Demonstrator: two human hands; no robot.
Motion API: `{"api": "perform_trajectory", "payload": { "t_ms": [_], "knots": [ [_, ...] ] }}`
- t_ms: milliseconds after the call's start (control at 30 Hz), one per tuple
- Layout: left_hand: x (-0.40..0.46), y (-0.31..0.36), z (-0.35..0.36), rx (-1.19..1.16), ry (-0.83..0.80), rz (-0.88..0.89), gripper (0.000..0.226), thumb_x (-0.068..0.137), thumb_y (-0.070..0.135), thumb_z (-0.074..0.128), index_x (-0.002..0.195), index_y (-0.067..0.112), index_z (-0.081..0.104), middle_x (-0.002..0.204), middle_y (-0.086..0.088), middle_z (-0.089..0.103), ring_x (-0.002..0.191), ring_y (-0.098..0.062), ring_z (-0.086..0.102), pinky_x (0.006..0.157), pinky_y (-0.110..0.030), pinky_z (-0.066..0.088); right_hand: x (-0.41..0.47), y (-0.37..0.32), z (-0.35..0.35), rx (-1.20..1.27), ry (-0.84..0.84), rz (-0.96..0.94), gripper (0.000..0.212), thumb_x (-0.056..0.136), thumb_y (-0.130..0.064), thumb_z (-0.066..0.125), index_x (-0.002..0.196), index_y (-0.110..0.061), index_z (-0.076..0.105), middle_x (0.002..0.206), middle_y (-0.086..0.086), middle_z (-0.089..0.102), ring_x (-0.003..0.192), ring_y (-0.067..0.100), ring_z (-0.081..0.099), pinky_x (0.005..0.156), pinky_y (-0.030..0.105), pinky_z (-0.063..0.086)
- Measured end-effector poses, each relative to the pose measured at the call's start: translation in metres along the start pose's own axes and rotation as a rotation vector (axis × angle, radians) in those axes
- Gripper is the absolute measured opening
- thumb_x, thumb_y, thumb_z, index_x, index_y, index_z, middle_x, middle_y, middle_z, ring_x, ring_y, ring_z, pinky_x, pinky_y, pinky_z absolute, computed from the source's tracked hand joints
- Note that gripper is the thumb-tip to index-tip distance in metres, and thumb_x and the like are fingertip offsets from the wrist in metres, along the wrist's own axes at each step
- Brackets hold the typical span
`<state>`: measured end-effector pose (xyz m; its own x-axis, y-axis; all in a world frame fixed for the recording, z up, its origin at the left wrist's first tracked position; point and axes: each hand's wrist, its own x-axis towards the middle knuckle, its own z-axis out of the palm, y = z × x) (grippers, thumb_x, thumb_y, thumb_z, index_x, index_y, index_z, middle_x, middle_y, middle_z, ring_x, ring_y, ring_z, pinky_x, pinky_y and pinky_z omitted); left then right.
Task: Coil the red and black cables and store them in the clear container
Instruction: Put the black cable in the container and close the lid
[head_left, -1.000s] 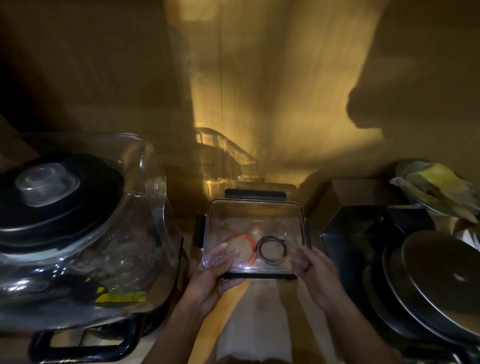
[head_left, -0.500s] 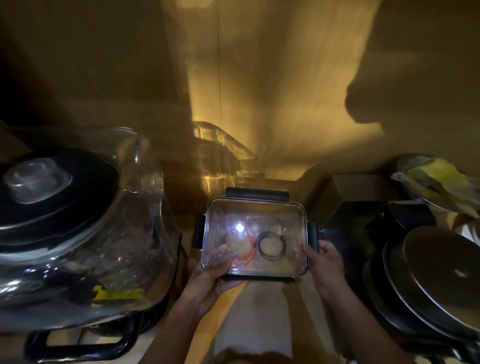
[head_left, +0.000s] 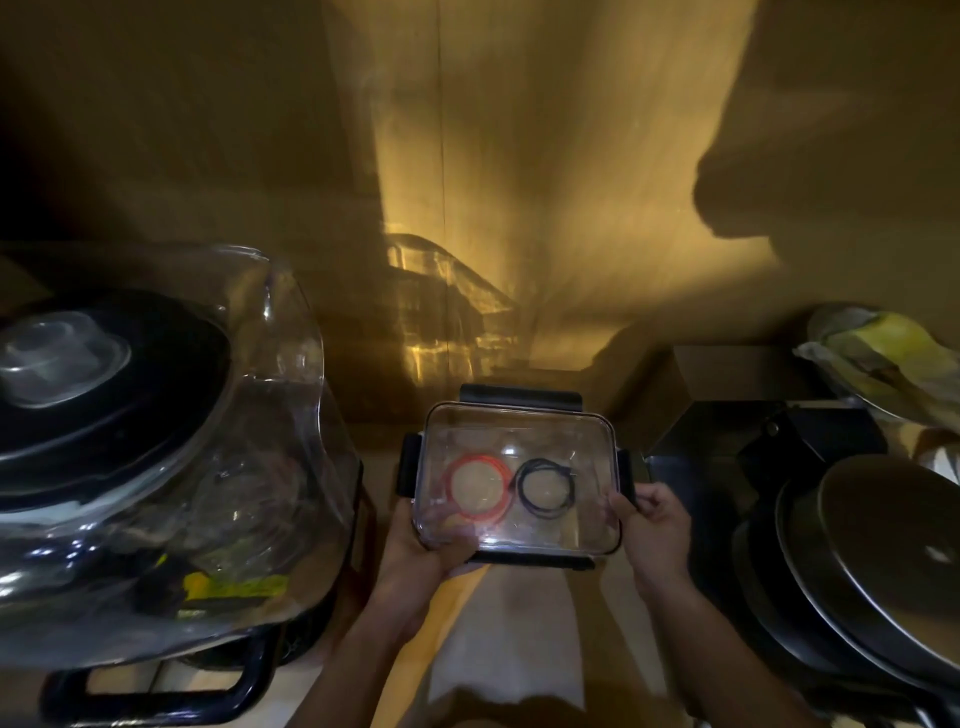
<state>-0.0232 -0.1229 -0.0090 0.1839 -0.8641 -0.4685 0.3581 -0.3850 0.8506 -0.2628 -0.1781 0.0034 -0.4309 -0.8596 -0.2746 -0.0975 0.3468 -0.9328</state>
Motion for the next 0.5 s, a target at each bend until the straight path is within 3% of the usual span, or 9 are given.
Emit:
{"api": "perform_trajectory", "payload": {
  "t_ms": [133, 233, 333, 400, 500],
  "knots": [
    [-0.002, 0.002, -0.008, 0.24, -0.07, 0.056, 0.079, 0.056, 0.003, 0.092, 0.119, 0.02, 0.048, 0.116, 0.0, 0.067, 0.099, -0.011, 0.07, 0.074, -0.027, 0.058, 0.002, 0.003, 0.001, 0.045, -0.021, 0.011, 0.005, 0.087, 0.001, 0.063, 0.089, -0.001, 0.059, 0.089, 0.022, 0.069, 0.085, 0.029, 0.067, 0.08, 0.044, 0.056],
    [-0.004, 0.0, -0.01, 0.299, -0.109, 0.102, 0.1, 0.05, 0.01, 0.096, 0.131, 0.029, 0.041, 0.122, -0.001, 0.062, 0.107, -0.013, 0.067, 0.078, -0.023, 0.056, 0.004, 0.004, 0.002, 0.027, -0.028, -0.006, 0.004, 0.088, 0.001, 0.061, 0.091, 0.001, 0.059, 0.086, 0.016, 0.069, 0.082, 0.025, 0.066, 0.073, 0.032, 0.055],
    [-0.006, -0.002, -0.01, 0.299, -0.127, 0.12, 0.118, 0.05, 0.002, 0.094, 0.141, 0.042, 0.03, 0.125, 0.003, 0.057, 0.115, -0.016, 0.062, 0.078, -0.026, 0.058, 0.006, 0.007, 0.003, 0.01, -0.047, -0.012, 0.005, 0.088, 0.001, 0.061, 0.091, 0.004, 0.059, 0.084, 0.017, 0.068, 0.079, 0.025, 0.064, 0.073, 0.034, 0.053],
    [-0.005, -0.002, -0.009, 0.31, -0.133, 0.134, 0.115, 0.054, -0.003, 0.092, 0.141, 0.042, 0.031, 0.127, 0.003, 0.058, 0.117, -0.015, 0.061, 0.076, -0.025, 0.058, 0.008, 0.009, 0.003, -0.015, -0.048, -0.026, 0.003, 0.088, 0.0, 0.062, 0.088, 0.002, 0.059, 0.082, 0.016, 0.067, 0.079, 0.026, 0.063, 0.073, 0.037, 0.053],
    [-0.004, 0.003, -0.007, 0.349, -0.113, 0.181, 0.099, 0.062, -0.01, 0.085, 0.142, 0.023, 0.037, 0.128, -0.003, 0.062, 0.11, -0.007, 0.064, 0.074, -0.015, 0.054, 0.012, 0.012, 0.005, -0.066, -0.06, -0.036, 0.002, 0.088, 0.0, 0.061, 0.087, 0.0, 0.06, 0.079, 0.011, 0.065, 0.077, 0.024, 0.063, 0.069, 0.035, 0.052]
  ]
}}
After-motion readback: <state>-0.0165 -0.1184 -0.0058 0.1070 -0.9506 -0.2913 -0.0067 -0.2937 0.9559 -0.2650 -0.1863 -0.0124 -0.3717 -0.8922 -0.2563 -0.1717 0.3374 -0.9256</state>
